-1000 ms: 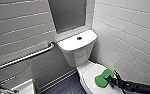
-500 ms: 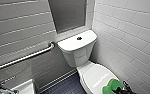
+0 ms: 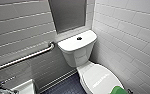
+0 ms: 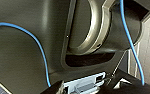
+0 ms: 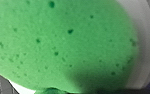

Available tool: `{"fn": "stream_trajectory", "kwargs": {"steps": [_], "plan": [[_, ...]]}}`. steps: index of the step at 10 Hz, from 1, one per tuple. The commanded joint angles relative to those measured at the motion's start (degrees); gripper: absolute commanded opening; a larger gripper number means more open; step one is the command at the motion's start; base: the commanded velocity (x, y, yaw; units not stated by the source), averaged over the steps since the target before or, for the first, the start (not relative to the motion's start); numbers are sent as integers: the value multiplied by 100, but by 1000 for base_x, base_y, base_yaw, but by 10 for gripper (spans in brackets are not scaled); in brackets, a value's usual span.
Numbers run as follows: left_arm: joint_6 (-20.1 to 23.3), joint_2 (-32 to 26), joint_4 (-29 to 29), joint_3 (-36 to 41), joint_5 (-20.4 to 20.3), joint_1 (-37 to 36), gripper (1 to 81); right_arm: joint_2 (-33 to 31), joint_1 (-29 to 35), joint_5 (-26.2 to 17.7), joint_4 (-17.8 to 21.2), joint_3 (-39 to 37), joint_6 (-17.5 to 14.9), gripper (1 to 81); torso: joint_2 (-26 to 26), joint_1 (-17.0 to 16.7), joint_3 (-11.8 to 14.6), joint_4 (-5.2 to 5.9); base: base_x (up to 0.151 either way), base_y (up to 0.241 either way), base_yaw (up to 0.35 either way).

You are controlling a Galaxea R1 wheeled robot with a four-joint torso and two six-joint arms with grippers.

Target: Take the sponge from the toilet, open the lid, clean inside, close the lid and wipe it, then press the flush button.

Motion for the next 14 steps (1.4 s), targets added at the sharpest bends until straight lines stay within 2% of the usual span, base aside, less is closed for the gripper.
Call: {"fn": "stream_trajectory", "kwargs": {"steps": [1, 3, 4, 6, 7, 8, 9, 11, 13, 14], "plan": [[74, -58, 48, 125, 411, 219, 811, -763, -613, 486, -22, 728, -13, 10, 0, 0, 0, 0, 0, 0, 0], [92, -76, 56, 134, 411, 210, 811, -1227, -665, 985, -153, 1595, -21, 10, 0, 0, 0, 0, 0, 0, 0], [110, -76, 48, 134, 402, 201, 811, -1334, -675, 1378, -380, 2129, -30, 10, 0, 0, 0, 0, 0, 0, 0], [145, -50, 48, 134, 315, 193, 811, -1291, -578, 2854, -820, 3484, -30, 10, 0, 0, -2, 0, 0, 0, 0], [171, -58, 48, 134, 315, 193, 811, -1141, -437, 3544, -848, 3900, -65, 10, 0, 0, -2, 0, 0, 0, 0], [171, -67, 48, 125, 306, 193, 811, -921, -306, 4045, -760, 4182, -346, 10, 0, 0, -2, 0, 0, 0, 0], [171, -76, 48, 116, 288, 193, 811, -756, -113, 4142, -674, 4313, -469, 10, 0, 0, -2, 0, 0, 0, 0], [180, -85, 48, 107, 288, 193, 811, -482, 448, 4151, -540, 4375, -487, 10, 0, 0, -2, 0, 0, 0, 0], [180, -67, 48, 107, 288, 201, 811, -157, 1220, 4274, -118, 4375, -654, 10, 0, 0, -2, 0, 0, 0, 0], [171, -67, 39, 107, 288, 193, 811, 151, 1653, 4599, 277, 4296, -786, 10, 0, 0, -2, 0, 0, 0, 0]]}}
